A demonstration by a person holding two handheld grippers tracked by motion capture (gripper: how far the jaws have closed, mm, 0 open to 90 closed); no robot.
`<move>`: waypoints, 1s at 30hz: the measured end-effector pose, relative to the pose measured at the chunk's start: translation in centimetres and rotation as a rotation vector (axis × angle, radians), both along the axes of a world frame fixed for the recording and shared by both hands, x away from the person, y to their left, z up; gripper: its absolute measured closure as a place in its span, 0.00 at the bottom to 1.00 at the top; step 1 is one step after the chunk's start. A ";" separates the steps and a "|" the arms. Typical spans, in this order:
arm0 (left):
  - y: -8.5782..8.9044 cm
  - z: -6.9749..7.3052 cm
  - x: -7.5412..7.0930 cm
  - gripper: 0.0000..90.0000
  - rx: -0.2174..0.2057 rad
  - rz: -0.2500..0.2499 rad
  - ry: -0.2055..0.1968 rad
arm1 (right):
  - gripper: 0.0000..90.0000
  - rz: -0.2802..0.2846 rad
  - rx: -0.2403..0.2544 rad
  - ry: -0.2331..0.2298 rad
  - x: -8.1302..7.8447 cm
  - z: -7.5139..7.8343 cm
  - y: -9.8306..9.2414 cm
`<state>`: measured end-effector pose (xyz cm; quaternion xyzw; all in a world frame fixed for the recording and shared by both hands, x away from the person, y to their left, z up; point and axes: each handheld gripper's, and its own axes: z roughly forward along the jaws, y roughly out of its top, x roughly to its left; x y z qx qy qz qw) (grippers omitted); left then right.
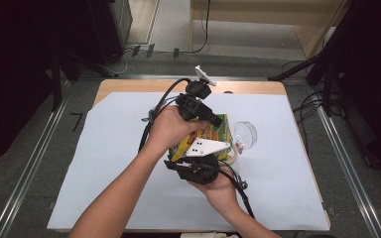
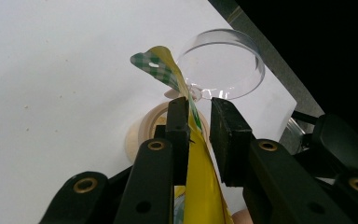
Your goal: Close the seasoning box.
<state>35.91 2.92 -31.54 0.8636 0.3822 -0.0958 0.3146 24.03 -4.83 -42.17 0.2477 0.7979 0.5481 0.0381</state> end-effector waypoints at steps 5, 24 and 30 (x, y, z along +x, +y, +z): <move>0.0 0.0 -0.1 0.87 0.003 -0.005 0.002 | 0.85 -0.003 0.001 0.001 -0.2 0.1 0.0; -0.1 0.3 -0.5 0.88 0.025 -0.007 -0.005 | 0.86 0.001 0.011 0.004 -0.4 0.2 0.2; -0.1 0.5 -0.5 0.88 0.021 -0.001 -0.011 | 0.87 0.005 0.012 -0.002 -0.3 0.2 0.1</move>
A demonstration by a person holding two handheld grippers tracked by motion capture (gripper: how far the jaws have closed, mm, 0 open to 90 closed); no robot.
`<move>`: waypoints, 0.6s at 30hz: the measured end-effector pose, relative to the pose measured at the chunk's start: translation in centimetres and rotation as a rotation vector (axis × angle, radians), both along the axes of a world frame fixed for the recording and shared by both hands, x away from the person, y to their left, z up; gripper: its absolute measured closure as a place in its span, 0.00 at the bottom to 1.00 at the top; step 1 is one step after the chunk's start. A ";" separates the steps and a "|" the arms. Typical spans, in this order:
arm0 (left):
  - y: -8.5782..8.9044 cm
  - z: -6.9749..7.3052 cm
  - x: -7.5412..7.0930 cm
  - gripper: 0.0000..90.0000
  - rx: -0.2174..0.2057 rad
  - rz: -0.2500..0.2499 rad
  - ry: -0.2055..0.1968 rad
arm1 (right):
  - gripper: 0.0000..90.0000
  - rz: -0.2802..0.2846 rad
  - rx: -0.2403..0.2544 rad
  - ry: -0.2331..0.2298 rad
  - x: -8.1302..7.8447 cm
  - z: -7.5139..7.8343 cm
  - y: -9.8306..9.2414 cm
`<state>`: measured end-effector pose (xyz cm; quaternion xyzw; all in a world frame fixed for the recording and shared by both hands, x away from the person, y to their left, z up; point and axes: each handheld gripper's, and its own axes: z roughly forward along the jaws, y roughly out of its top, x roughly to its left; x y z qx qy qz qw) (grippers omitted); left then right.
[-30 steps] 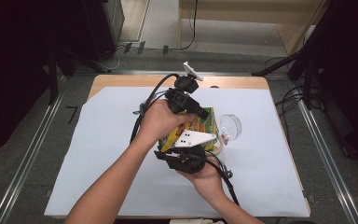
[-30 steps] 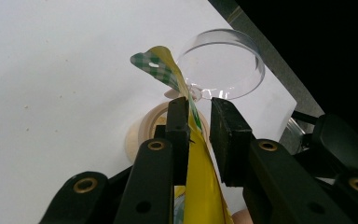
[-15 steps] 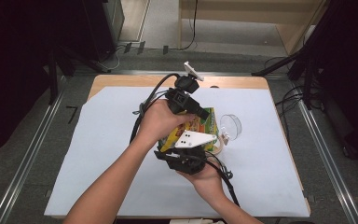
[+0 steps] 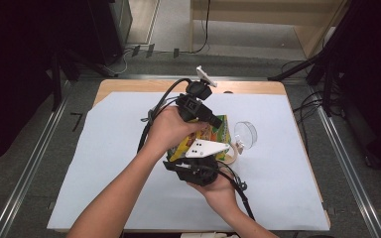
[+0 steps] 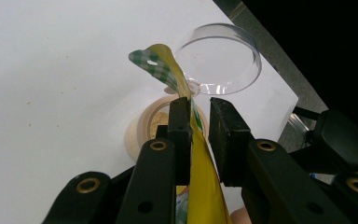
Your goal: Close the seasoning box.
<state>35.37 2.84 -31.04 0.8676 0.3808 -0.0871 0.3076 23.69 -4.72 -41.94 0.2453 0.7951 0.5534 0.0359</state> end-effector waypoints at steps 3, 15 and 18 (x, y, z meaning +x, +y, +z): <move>0.1 0.1 0.2 0.88 -0.004 0.006 0.006 | 0.87 -0.002 0.001 0.001 0.0 0.3 -0.1; 0.0 0.0 0.0 0.88 -0.001 0.006 -0.015 | 0.87 -0.002 -0.016 -0.010 0.1 0.3 -0.2; 0.2 -0.2 0.0 0.88 -0.005 0.007 -0.013 | 0.87 0.001 -0.022 -0.011 0.1 0.1 -0.1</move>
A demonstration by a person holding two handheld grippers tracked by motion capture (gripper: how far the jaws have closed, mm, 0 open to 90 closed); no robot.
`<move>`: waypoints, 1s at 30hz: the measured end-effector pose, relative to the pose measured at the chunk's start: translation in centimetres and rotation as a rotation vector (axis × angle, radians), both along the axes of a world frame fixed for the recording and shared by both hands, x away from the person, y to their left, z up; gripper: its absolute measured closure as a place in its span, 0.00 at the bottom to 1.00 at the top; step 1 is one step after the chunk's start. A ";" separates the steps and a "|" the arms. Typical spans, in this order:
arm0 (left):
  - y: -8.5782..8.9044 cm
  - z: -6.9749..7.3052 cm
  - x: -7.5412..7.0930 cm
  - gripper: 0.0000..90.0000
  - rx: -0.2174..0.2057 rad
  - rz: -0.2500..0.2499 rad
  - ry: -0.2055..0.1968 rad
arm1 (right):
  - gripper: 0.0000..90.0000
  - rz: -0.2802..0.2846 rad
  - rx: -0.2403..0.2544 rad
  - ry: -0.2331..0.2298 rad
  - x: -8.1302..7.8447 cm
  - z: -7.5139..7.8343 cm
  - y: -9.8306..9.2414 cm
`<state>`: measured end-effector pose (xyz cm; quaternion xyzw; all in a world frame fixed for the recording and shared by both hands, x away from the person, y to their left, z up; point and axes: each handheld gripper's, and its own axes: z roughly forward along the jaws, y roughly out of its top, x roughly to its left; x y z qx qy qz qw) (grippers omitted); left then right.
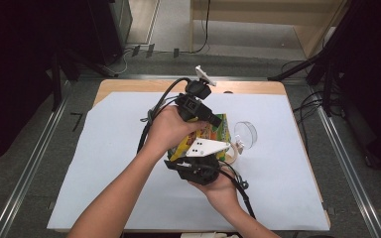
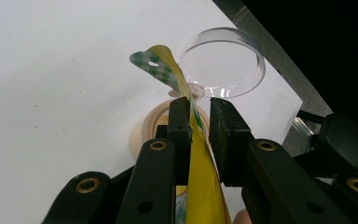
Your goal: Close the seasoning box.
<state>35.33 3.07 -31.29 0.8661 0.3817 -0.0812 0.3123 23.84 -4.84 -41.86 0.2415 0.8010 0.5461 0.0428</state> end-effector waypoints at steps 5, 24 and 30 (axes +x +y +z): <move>0.4 -0.3 -0.1 0.89 -0.005 -0.001 0.002 | 0.87 0.005 -0.009 -0.004 -0.1 -0.4 0.2; 2.0 -1.2 -1.4 0.91 -0.051 -0.016 -0.008 | 0.75 0.039 -0.022 -0.008 -0.8 -1.9 0.9; 2.7 -1.7 -1.8 0.92 -0.080 -0.013 -0.014 | 0.70 0.064 -0.016 -0.007 -0.9 -2.4 1.0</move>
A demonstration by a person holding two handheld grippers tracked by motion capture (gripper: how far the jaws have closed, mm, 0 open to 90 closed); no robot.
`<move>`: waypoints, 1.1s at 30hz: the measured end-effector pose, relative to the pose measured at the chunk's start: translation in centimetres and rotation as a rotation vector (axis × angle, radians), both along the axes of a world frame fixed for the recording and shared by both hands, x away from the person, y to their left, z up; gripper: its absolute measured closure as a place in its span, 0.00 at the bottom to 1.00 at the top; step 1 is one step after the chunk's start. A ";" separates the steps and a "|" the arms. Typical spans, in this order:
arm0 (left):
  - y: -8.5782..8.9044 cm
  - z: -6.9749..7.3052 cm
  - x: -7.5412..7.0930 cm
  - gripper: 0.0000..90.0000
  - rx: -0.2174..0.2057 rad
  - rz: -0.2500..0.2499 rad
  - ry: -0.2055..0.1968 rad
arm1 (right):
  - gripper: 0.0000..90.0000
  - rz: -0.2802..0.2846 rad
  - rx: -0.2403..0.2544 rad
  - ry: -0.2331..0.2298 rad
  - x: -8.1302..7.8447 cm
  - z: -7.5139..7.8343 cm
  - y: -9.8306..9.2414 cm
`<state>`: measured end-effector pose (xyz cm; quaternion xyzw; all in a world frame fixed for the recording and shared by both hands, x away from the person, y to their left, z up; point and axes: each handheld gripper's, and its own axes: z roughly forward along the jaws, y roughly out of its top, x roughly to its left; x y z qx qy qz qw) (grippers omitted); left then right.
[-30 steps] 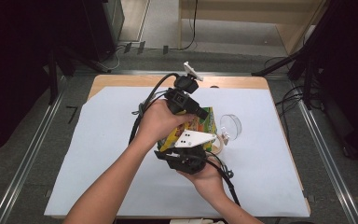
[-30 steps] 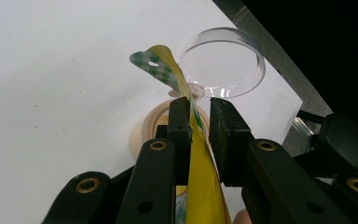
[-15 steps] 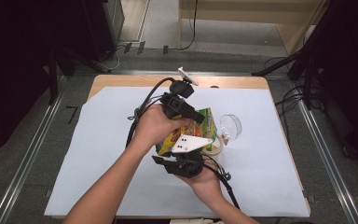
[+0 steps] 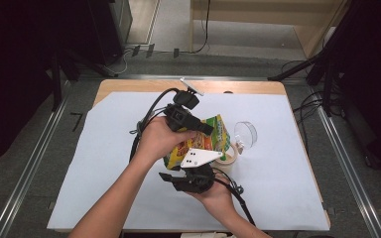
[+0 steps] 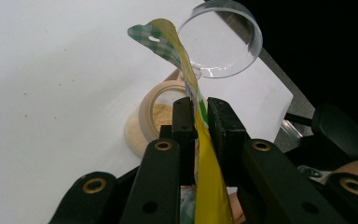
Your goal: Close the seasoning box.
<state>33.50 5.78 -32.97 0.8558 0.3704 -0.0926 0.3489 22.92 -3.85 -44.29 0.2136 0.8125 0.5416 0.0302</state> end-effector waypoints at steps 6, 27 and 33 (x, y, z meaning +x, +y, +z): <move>0.7 -0.7 -0.2 0.93 -0.025 0.005 -0.008 | 0.68 0.006 -0.011 -0.003 -0.1 -0.3 -0.1; 2.7 -2.3 -0.9 0.95 -0.100 -0.014 -0.031 | 0.62 0.023 -0.050 -0.027 -0.4 -1.6 -0.3; 3.4 -2.7 -1.1 0.96 -0.125 -0.010 -0.025 | 0.61 0.021 -0.060 -0.025 -0.5 -2.0 -0.1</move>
